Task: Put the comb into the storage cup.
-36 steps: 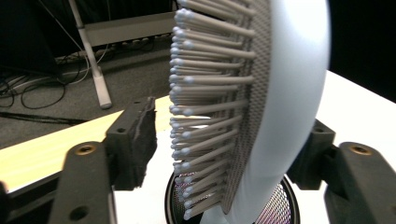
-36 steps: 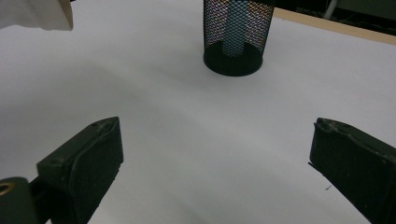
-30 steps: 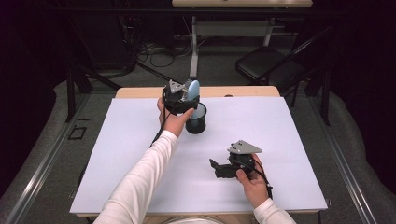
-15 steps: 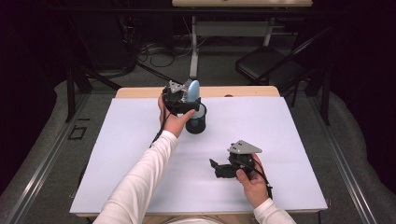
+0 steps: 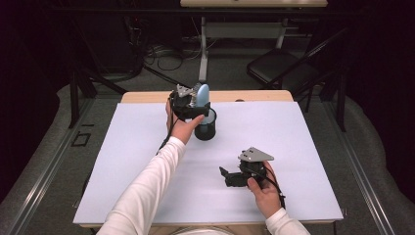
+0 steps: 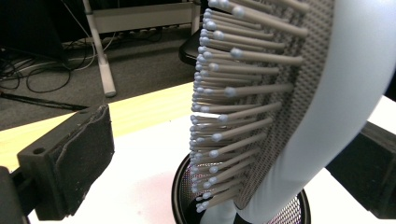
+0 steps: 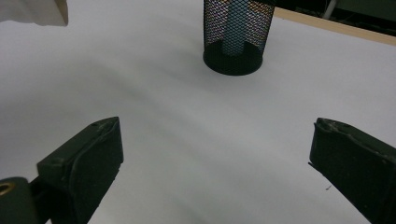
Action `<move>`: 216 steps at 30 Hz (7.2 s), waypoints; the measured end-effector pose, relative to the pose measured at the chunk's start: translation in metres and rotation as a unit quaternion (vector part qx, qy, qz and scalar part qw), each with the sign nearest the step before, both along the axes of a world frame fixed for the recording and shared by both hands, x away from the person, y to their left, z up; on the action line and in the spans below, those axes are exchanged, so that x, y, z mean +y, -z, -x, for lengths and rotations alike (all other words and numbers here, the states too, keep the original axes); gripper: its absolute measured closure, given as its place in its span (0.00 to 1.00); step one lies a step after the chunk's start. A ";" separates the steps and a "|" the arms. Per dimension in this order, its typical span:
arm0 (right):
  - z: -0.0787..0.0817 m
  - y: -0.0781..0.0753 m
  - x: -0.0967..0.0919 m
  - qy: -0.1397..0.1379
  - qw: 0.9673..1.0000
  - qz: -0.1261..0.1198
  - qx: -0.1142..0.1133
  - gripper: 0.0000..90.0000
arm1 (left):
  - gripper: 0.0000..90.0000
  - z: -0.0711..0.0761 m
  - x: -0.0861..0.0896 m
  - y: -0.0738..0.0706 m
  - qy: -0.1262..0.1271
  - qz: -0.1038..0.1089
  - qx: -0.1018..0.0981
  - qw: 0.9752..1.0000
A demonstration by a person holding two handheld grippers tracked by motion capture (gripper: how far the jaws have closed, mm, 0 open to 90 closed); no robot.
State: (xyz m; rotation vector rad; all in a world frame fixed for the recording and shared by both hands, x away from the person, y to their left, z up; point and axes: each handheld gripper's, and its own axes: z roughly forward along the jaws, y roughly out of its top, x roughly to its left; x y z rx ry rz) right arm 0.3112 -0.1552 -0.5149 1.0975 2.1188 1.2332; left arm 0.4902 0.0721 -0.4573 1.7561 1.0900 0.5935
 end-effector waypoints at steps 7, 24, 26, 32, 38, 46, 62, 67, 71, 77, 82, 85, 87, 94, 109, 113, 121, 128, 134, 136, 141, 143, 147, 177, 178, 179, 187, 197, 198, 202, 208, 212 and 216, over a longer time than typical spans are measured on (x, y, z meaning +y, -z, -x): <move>0.000 0.000 0.000 0.000 1.000 0.001 -0.001 0.03 | 0.00 0.000 -0.001 0.001 0.000 0.001 0.003 1.000; 0.000 0.000 0.000 0.000 1.000 0.002 -0.002 0.03 | 0.01 0.000 0.000 0.000 0.002 0.001 0.008 1.000; 0.000 0.000 0.000 0.000 1.000 0.001 -0.001 0.03 | 0.01 0.000 0.000 0.000 0.002 0.000 0.008 1.000; 0.000 0.000 0.000 0.000 1.000 0.001 -0.001 0.03 | 0.01 0.000 0.001 0.000 0.001 -0.001 0.011 1.000; -0.001 0.000 0.000 0.000 1.000 0.002 -0.001 0.03 | 0.01 0.000 0.002 -0.001 0.003 -0.001 0.013 1.000; -0.001 0.001 0.000 0.000 1.000 0.002 -0.001 0.03 | 0.01 0.001 0.003 -0.004 0.008 0.001 0.017 1.000; -0.001 0.001 -0.001 0.002 1.000 0.001 -0.001 0.03 | 0.01 0.006 0.002 -0.021 0.019 -0.015 0.022 0.999; -0.001 0.001 0.000 0.002 1.000 0.002 -0.001 0.03 | 0.01 0.007 0.005 -0.027 0.019 -0.018 0.024 0.999; -0.001 0.001 0.000 0.002 1.000 0.001 0.000 0.03 | 0.01 0.008 0.008 -0.031 0.022 -0.018 0.023 0.999; -0.002 0.001 -0.001 0.002 1.000 0.002 0.000 0.03 | 0.01 0.011 0.011 -0.037 0.031 -0.016 0.023 0.999; -0.001 0.000 -0.001 0.003 1.000 0.001 0.000 0.03 | 0.01 0.015 0.014 -0.044 0.041 -0.016 0.021 0.999; -0.001 0.001 -0.001 0.005 1.000 0.000 0.000 0.03 | 0.01 0.017 0.018 -0.047 0.045 -0.018 0.021 0.999; -0.001 0.000 -0.001 0.005 1.000 0.000 0.001 0.03 | 0.01 0.019 0.020 -0.050 0.049 -0.020 0.022 0.998; -0.002 0.000 -0.003 0.010 1.000 0.000 -0.001 0.02 | 0.01 0.026 0.029 -0.057 0.061 -0.023 0.018 0.998; -0.003 -0.001 -0.005 0.012 1.000 -0.005 0.001 0.01 | 0.01 0.044 0.052 -0.065 0.075 -0.038 0.019 0.996; -0.003 0.000 -0.004 0.011 1.000 -0.004 0.002 0.01 | 0.01 0.053 0.058 -0.063 0.084 -0.033 0.018 0.996; -0.005 0.001 -0.005 0.014 1.000 -0.005 0.004 0.01 | 0.01 0.070 0.067 -0.058 0.094 -0.027 0.019 0.995; -0.005 0.002 -0.005 0.015 1.000 -0.005 0.008 0.01 | 0.01 0.083 0.075 -0.055 0.102 -0.016 0.012 0.995; -0.006 0.004 -0.006 0.016 1.000 -0.005 0.010 0.01 | 0.01 0.091 0.080 -0.047 0.109 -0.012 0.017 0.994; -0.006 0.005 -0.006 0.016 1.000 -0.005 0.013 0.01 | 0.01 0.094 0.081 -0.043 0.110 -0.013 0.019 0.994; -0.006 0.006 -0.007 0.017 1.000 -0.007 0.016 0.01 | 0.01 0.100 0.086 -0.035 0.113 -0.010 0.021 0.993; -0.007 0.005 -0.008 0.017 1.000 -0.007 0.015 0.01 | 0.01 0.104 0.089 -0.032 0.114 -0.010 0.024 0.993; -0.006 0.005 -0.008 0.018 1.000 -0.009 0.016 0.01 | 0.01 0.111 0.094 -0.025 0.116 -0.005 0.026 0.993; -0.003 0.002 -0.010 0.027 1.000 -0.007 0.009 0.01 | 0.01 0.162 0.117 0.041 0.120 0.024 0.012 0.992; -0.003 0.002 -0.010 0.027 1.000 -0.007 0.008 0.01 | 0.01 0.163 0.118 0.043 0.121 0.027 0.009 0.992; -0.004 0.003 -0.010 0.027 1.000 -0.006 0.008 0.01 | 0.01 0.163 0.118 0.044 0.121 0.027 0.008 0.992; -0.003 0.003 -0.011 0.026 1.000 -0.004 0.008 0.01 | 0.02 0.163 0.123 0.060 0.114 0.030 0.008 0.993; -0.005 0.004 -0.011 0.023 1.000 -0.002 0.006 0.01 | 0.02 0.160 0.126 0.071 0.111 0.019 0.000 0.994; -0.005 0.004 -0.010 0.023 1.000 -0.002 0.007 0.01 | 0.02 0.160 0.126 0.072 0.114 0.021 0.002 0.993; -0.004 0.004 -0.009 0.022 1.000 0.001 0.007 0.01 | 0.02 0.160 0.125 0.072 0.116 0.020 0.001 0.993; -0.004 0.005 -0.008 0.021 1.000 0.003 0.006 0.01 | 0.02 0.160 0.125 0.073 0.116 0.021 0.002 0.993; -0.005 0.006 -0.008 0.020 1.000 0.004 0.008 0.01 | 0.02 0.159 0.126 0.073 0.114 0.022 0.000 0.993; -0.005 0.006 -0.009 0.021 1.000 0.002 0.009 0.01 | 0.02 0.159 0.126 0.074 0.110 0.023 0.000 0.994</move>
